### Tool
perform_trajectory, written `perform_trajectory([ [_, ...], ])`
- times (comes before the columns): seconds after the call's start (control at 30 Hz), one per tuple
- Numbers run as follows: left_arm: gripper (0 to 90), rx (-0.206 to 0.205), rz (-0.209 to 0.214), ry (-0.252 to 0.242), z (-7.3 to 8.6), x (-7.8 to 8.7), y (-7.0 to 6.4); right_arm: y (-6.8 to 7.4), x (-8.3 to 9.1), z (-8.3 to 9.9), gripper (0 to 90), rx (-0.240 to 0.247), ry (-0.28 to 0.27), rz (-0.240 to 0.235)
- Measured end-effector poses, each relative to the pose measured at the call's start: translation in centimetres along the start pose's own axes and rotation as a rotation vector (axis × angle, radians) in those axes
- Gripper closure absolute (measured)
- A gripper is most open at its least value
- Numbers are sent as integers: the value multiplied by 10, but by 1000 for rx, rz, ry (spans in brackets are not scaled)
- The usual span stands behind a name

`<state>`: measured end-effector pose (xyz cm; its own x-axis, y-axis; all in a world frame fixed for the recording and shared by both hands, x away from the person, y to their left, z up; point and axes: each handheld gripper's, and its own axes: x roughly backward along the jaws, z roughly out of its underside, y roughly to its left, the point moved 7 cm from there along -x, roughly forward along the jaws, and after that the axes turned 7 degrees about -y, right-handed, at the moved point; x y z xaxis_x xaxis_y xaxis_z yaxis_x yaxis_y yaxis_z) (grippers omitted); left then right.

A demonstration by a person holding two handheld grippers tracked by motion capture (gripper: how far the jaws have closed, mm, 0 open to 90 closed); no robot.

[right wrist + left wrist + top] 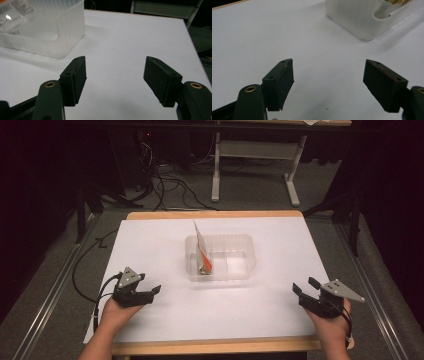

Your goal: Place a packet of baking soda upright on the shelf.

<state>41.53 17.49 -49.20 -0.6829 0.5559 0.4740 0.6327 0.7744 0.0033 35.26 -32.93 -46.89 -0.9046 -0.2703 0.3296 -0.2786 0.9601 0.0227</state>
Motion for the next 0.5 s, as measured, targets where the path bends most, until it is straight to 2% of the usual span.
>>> perform_trajectory([
  [0.07,248,-1,0,2,0,0,0,5,-6,3,349,33,23,-13],
  [0.17,248,-4,3,2,0,-1,1,13,-10,1,349,75,25,-27],
  [0.33,248,1,6,-11,-1,1,2,16,-9,2,349,76,26,-32],
  [0.5,247,-1,8,-18,-2,1,1,14,-7,2,349,68,26,-22],
])
